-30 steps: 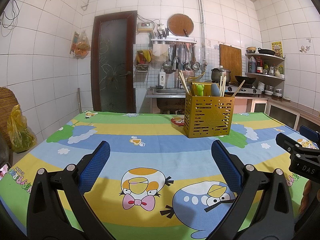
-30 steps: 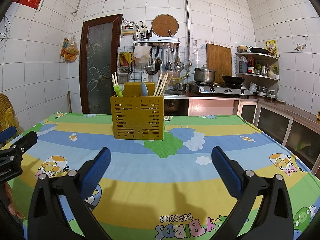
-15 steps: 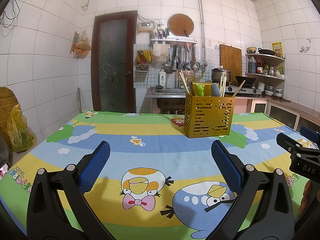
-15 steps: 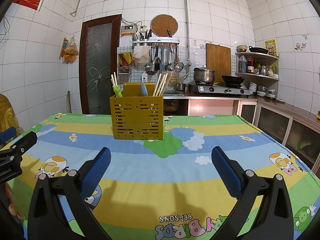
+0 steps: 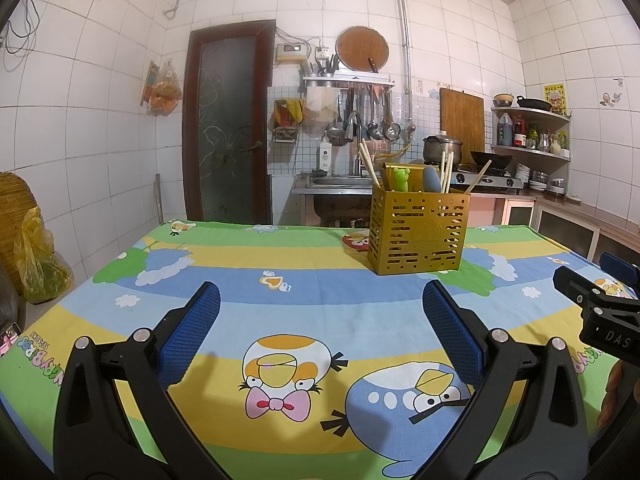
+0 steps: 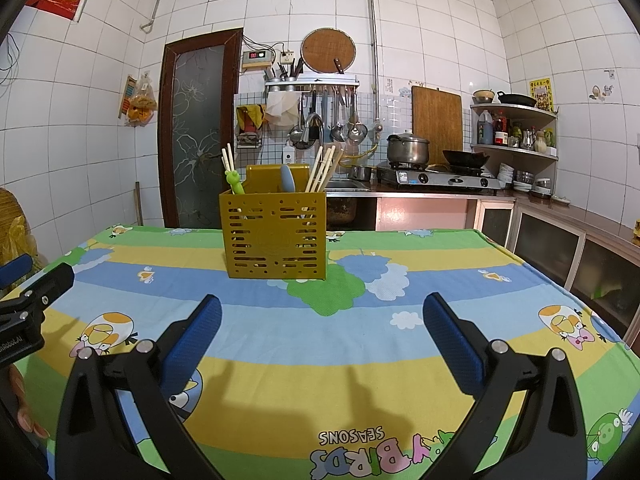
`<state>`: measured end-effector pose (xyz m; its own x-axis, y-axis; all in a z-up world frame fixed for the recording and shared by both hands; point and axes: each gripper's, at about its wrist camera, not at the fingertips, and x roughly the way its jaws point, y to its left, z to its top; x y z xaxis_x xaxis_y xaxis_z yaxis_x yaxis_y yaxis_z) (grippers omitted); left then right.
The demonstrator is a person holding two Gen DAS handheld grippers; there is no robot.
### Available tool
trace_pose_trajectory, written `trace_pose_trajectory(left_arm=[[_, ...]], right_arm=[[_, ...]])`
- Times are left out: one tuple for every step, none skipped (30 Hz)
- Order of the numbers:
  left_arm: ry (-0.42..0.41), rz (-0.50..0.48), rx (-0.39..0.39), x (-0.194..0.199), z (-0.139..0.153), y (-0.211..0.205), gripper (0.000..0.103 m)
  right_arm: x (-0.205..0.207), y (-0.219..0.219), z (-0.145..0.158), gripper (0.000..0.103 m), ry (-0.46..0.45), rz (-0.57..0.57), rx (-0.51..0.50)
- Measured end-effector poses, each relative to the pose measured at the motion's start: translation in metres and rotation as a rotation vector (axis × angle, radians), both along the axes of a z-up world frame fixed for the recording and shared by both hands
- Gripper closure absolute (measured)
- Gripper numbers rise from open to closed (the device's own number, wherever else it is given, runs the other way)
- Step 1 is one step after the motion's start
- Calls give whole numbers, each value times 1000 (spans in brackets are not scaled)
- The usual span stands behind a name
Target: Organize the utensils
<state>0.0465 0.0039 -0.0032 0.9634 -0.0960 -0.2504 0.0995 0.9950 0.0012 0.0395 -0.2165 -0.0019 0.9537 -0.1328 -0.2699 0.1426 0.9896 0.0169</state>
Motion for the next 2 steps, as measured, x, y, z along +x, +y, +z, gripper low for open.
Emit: trace_pose_trajectory(left_arm=[[-1, 0, 0, 0, 0, 0, 5], [-1, 0, 0, 0, 0, 0, 5]], right_arm=[[0, 0, 0, 5, 0, 0, 0], [0, 0, 0, 5, 0, 0, -1]])
